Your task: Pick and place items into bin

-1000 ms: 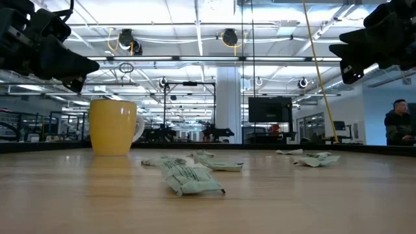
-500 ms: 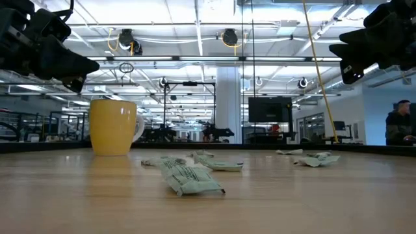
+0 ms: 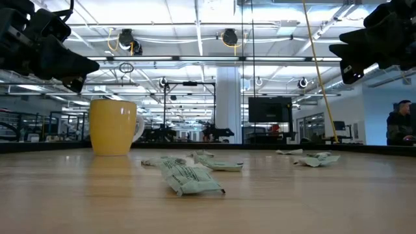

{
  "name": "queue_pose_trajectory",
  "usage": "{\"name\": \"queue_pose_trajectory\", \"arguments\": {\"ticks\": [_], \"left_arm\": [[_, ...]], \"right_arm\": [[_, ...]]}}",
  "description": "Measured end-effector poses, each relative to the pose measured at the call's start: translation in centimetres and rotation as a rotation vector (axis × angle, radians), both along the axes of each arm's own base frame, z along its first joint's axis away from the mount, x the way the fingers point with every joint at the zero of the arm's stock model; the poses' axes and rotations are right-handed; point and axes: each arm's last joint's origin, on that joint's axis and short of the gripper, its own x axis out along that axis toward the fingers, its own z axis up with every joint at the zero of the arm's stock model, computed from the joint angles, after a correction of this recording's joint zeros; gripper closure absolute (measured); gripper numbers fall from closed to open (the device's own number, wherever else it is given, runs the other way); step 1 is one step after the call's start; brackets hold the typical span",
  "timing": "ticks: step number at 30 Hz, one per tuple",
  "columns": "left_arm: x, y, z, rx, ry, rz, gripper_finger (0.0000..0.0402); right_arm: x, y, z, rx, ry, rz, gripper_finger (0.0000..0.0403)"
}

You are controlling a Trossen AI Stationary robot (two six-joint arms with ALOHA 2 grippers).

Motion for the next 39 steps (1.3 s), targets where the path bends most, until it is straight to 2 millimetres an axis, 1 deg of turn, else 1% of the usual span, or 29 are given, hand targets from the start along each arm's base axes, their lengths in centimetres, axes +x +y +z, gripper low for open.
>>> {"name": "queue_pose_trajectory", "arguments": {"ticks": [23,27,32,39], "left_arm": [[0.00,0.00,0.02,0.000,-0.002,0.001,0.0382],[0.02,0.07,0.12,0.001,-0.013,0.026,0.0382],[0.02,0.10,0.12,0.040,-0.014,0.030,0.0382],[0.01,0.10,0.06,0.032,-0.008,0.031,0.0382]], "right_arm": [[0.00,0.00,0.00,0.000,-0.001,0.000,0.0289],[0.00,0.00,0.00,0.000,0.000,0.000,0.0289],[0.00,0.00,-0.01,0.000,0.000,0.000,0.0289],[0.00,0.00,0.00,0.000,0.000,0.000,0.0289]]}}
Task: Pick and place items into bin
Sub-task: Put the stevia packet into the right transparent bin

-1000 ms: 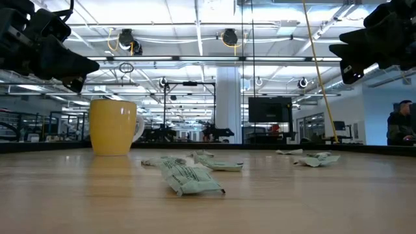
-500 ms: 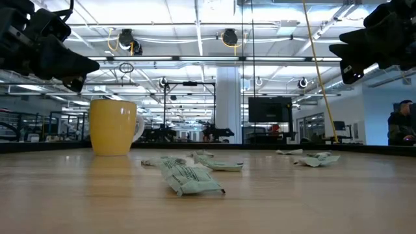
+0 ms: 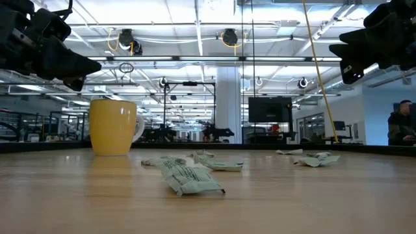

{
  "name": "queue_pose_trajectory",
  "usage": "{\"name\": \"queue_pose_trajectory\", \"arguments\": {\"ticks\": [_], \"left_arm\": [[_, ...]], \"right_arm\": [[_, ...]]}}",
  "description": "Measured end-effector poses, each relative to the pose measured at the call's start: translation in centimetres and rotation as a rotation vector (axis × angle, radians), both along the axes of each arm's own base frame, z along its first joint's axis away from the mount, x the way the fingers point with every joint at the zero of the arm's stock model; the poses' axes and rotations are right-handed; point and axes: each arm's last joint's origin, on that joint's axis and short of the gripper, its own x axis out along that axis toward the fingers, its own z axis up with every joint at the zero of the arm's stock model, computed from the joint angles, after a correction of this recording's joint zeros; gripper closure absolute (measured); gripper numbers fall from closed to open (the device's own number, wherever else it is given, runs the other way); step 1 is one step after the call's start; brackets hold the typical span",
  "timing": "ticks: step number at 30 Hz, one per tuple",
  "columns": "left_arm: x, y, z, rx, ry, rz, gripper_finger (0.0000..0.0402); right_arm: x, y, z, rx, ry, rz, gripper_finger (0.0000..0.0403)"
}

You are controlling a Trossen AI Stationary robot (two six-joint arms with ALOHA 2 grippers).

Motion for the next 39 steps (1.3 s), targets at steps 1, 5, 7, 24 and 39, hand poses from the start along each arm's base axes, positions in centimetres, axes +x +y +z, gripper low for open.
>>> {"name": "queue_pose_trajectory", "arguments": {"ticks": [1,5,7,24,39], "left_arm": [[0.00,0.00,-0.01,0.000,0.000,0.000,0.0382],[0.00,0.00,0.01,0.000,-0.001,0.000,0.0382],[0.00,0.00,0.00,0.000,-0.001,0.000,0.0382],[0.00,0.20,0.01,-0.064,-0.002,0.077,0.0382],[0.01,0.26,0.20,-0.250,-0.026,0.113,0.0382]], "right_arm": [[0.00,0.00,0.01,0.000,0.000,0.000,0.0289],[0.00,0.00,0.00,0.000,0.000,-0.001,0.0289],[0.00,0.00,0.01,0.000,0.000,0.000,0.0289],[0.00,0.00,0.01,0.000,0.000,0.000,0.0289],[-0.07,-0.01,0.74,0.000,-0.076,-0.002,0.0289]]}}
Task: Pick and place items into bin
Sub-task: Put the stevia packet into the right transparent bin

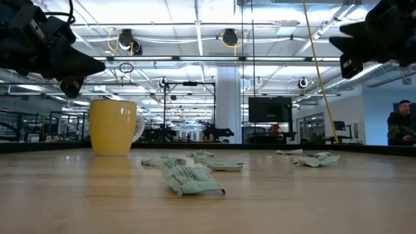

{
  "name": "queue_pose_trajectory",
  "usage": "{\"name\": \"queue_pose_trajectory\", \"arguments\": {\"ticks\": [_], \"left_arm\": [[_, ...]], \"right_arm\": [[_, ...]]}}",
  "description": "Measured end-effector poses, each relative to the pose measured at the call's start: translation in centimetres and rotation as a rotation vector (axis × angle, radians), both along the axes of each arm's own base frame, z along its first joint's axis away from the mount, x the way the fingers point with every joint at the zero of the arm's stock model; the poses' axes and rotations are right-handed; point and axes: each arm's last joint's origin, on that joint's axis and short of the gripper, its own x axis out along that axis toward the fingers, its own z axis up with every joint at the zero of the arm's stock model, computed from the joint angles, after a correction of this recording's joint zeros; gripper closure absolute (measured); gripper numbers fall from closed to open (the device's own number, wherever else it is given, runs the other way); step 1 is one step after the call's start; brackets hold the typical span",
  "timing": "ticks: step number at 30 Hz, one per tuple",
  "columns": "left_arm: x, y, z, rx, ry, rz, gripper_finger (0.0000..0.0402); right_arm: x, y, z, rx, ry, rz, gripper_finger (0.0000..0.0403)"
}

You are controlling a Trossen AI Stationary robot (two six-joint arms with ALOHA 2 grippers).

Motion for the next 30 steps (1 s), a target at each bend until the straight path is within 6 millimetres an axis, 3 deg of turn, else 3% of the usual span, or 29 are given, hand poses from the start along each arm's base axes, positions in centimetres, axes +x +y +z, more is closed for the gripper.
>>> {"name": "queue_pose_trajectory", "arguments": {"ticks": [10,15,19,25,27,30], "left_arm": [[0.0,0.2,1.0,0.056,-0.096,0.084,0.0382],[-0.1,0.4,2.0,-0.012,-0.206,0.121,0.0382],[-0.2,0.4,2.5,-0.057,-0.263,0.126,0.0382],[-0.2,0.4,3.2,-0.042,-0.307,0.126,0.0382],[-0.3,0.4,3.9,-0.029,-0.327,0.124,0.0382],[-0.3,0.4,4.7,-0.004,-0.337,0.115,0.0382]], "right_arm": [[-0.7,-0.2,2.4,-0.012,-0.260,-0.066,0.0289],[-0.1,-0.1,2.2,-0.172,-0.190,-0.074,0.0289],[0.2,-0.2,6.8,-0.269,-0.199,-0.151,0.0289],[4.4,-0.2,11.1,-0.343,0.189,-0.234,0.0289],[6.3,-0.2,10.9,-0.349,0.424,-0.292,0.0289],[8.5,-0.4,8.5,-0.396,0.771,-0.388,0.0289]]}}
